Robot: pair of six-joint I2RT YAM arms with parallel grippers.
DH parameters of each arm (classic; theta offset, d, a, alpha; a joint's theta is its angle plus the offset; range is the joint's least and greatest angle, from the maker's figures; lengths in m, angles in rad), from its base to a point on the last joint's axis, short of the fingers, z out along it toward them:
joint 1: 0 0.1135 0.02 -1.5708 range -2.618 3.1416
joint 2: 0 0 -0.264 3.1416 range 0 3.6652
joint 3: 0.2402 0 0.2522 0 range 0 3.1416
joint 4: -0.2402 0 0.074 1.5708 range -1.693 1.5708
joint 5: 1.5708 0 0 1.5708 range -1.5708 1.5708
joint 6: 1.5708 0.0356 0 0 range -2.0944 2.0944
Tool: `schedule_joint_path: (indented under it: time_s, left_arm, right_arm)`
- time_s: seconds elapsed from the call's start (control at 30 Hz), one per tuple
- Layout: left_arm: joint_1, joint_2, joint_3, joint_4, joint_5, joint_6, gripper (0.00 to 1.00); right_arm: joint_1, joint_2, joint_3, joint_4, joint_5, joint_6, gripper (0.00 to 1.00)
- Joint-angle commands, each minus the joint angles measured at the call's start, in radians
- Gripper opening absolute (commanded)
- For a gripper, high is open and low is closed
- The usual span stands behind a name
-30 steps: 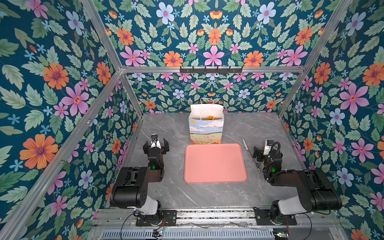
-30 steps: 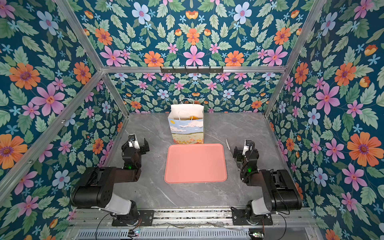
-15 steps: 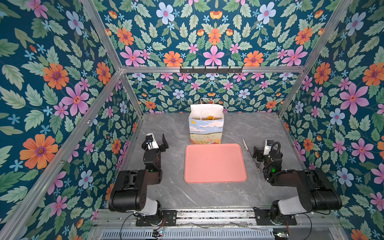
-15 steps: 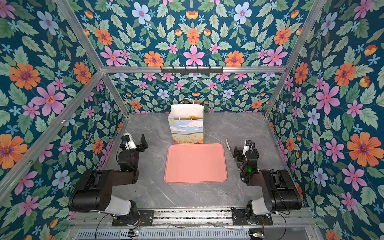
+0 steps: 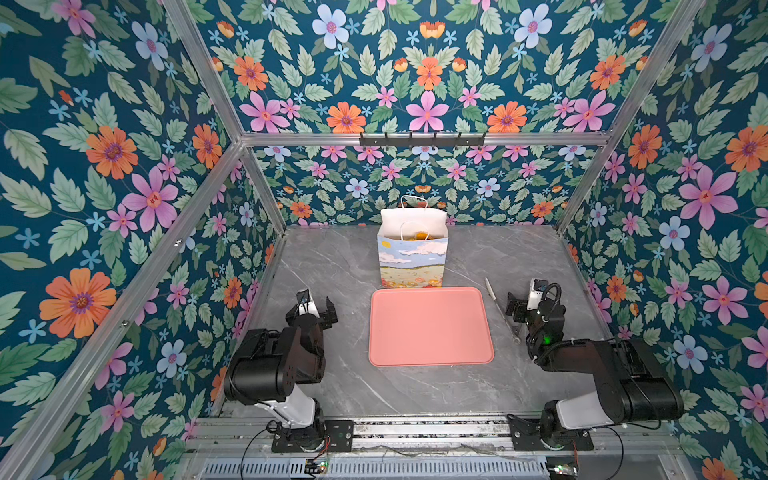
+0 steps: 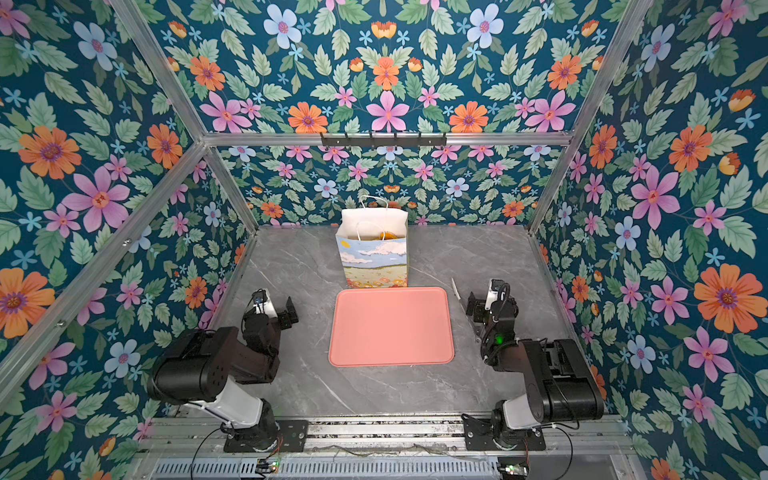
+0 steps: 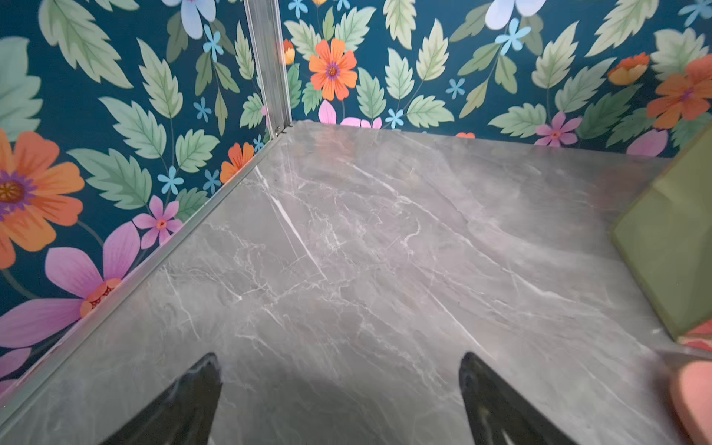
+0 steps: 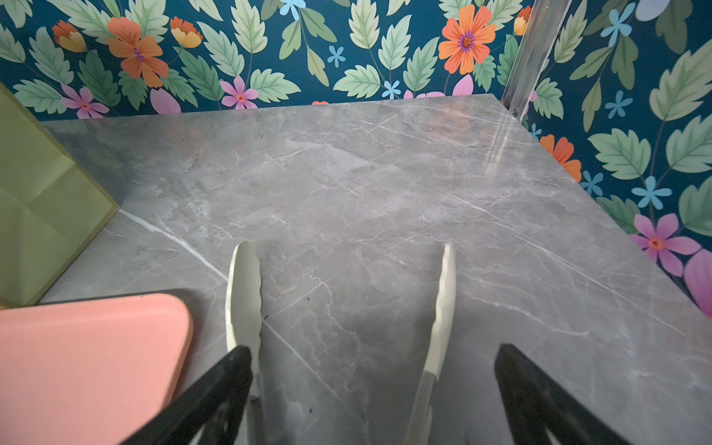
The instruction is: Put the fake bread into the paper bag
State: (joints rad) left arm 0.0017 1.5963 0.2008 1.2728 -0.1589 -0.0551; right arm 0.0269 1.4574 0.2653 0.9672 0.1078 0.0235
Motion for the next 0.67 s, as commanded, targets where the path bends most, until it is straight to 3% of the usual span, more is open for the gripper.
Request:
schedule_joint_path:
  time_s: [0.0,0.63]
  left_arm:
    - [-0.005,0.013,0.063,0.007,-0.001,0.007,1.0]
    - [-0.009,0.009,0.06,-0.001,-0.004,0.011,1.0]
  right_arm:
    - [-0.001,0.0,0.005,0.026,0.0,0.003,0.99]
    - [0.0,0.0,0.005,0.025,0.0,0.003,0.99]
